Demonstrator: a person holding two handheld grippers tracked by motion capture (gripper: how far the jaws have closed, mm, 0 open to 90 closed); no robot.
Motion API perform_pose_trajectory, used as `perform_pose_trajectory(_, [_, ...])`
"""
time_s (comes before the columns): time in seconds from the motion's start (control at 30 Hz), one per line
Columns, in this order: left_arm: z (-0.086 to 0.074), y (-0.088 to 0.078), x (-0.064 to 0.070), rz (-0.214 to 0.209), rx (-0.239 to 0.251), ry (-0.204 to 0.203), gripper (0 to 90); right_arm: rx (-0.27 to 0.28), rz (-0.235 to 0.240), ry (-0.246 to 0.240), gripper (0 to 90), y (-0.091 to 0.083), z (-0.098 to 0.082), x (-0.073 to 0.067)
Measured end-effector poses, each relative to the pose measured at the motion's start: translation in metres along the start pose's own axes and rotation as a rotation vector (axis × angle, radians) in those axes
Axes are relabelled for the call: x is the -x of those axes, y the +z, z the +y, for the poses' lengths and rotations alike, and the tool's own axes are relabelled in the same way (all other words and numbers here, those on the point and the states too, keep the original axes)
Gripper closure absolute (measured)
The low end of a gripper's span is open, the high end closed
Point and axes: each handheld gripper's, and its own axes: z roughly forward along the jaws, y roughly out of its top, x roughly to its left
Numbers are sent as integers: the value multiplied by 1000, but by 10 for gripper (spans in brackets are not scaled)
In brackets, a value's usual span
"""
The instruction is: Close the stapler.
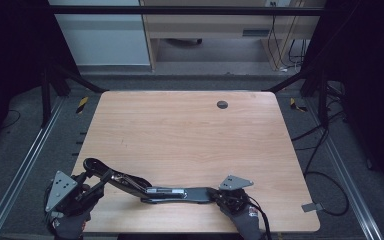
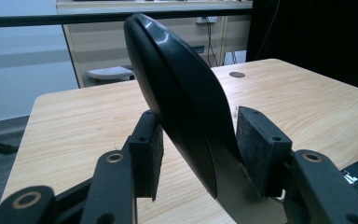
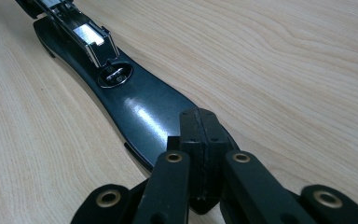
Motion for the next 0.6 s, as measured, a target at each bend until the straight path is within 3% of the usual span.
perform_pose_trajectory(0.6, [7,2,8,-4,-5,4,534,1,22,-6,900,4,2,-5])
